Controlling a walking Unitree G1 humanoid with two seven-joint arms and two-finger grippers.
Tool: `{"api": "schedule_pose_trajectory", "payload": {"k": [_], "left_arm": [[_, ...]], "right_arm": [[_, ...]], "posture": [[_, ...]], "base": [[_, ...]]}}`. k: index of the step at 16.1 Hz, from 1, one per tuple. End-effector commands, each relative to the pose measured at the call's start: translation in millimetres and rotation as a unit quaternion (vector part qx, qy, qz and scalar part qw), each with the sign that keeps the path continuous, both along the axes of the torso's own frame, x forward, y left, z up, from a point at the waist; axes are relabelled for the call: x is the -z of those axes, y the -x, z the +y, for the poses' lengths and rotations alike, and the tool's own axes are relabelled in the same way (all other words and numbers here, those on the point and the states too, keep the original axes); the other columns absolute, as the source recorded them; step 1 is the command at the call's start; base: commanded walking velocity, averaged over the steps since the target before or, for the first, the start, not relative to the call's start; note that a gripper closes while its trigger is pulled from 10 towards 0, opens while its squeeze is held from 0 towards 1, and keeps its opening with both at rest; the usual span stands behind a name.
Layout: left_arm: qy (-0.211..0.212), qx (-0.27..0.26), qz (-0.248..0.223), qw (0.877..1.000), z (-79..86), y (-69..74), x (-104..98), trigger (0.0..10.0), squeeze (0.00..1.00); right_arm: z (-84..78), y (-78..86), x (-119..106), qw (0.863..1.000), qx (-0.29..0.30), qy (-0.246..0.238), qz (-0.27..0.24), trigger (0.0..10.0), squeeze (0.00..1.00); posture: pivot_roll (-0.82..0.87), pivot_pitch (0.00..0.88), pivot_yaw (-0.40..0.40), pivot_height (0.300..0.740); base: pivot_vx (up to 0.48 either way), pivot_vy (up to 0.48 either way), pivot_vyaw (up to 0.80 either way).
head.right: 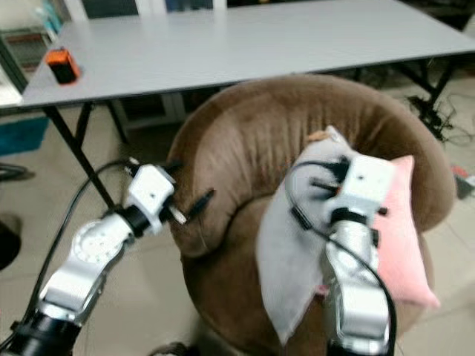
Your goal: Move the pillow to the sofa from floor
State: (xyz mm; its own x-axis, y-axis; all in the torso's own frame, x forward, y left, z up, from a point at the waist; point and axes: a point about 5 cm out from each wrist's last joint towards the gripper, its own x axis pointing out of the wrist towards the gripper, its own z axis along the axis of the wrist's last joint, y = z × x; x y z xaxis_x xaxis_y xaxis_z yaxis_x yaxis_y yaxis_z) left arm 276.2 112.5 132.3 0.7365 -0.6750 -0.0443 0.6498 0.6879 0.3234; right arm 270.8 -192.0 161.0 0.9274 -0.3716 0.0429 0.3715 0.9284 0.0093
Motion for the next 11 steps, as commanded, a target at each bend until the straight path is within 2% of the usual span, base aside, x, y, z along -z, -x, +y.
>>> {"api": "schedule_pose_trajectory", "payload": {"k": [1, 2, 4, 6, 7, 9, 10, 11], "left_arm": [[-0.011, 0.015, 0.016, 1.000, 3.5, 5.0, 3, 10.0, 0.00], [-0.019, 0.025, 0.022, 0.999, 5.0, 8.1, 6, 10.0, 0.00], [-0.032, 0.041, 0.038, 0.998, 11.1, 16.6, 10, 10.0, 0.00], [-0.047, 0.034, 0.049, 0.997, 27.3, 24.9, 8, 10.0, 0.00], [-0.050, 0.029, 0.049, 0.997, 30.3, 25.7, 7, 10.0, 0.00], [-0.056, 0.009, 0.047, 0.997, 42.9, 29.2, 4, 10.0, 0.00], [-0.057, 0.000, 0.048, 0.997, 47.1, 31.6, 2, 10.0, 0.00], [-0.056, -0.003, 0.047, 0.997, 48.1, 32.8, 1, 10.0, 0.00]], "right_arm": [[-5.6, -7.3, -12, 0.999, 0.027, 0.012, -0.034, 10.0, 0.00], [-7.5, -13.7, -10, 0.999, 0.035, 0.011, -0.032, 10.0, 0.00], [-6.7, -37.0, -9, 0.999, 0.036, 0.003, -0.030, 10.0, 0.00], [10.5, -83.4, -16, 0.999, 0.018, 0.012, -0.028, 10.0, 0.00], [14.1, -90.5, -18, 0.999, 0.015, 0.011, -0.028, 10.0, 0.00], [45.1, -113.6, -28, 0.999, -0.039, -0.019, -0.026, 10.0, 0.00], [67.8, -118.8, -29, 0.994, -0.089, -0.060, -0.027, 10.0, 0.00], [77.6, -119.2, -29, 0.990, -0.109, -0.078, -0.031, 10.0, 0.00]], "posture": [[0.01, 0.083, 0.011, 0.740], [0.02, 0.093, 0.009, 0.740], [0.04, 0.118, 0.001, 0.740], [0.08, 0.149, -0.017, 0.740], [0.08, 0.152, -0.020, 0.740], [0.11, 0.171, -0.050, 0.740], [0.12, 0.177, -0.057, 0.740], [0.13, 0.180, -0.063, 0.740]], "base": [[0.000, 0.000, 0.00], [0.000, 0.000, 0.00], [0.000, 0.000, 0.00], [0.000, 0.000, 0.00], [0.000, 0.000, 0.00], [0.000, 0.000, 0.00], [0.000, 0.000, 0.00], [0.000, 0.000, 0.00]]}}
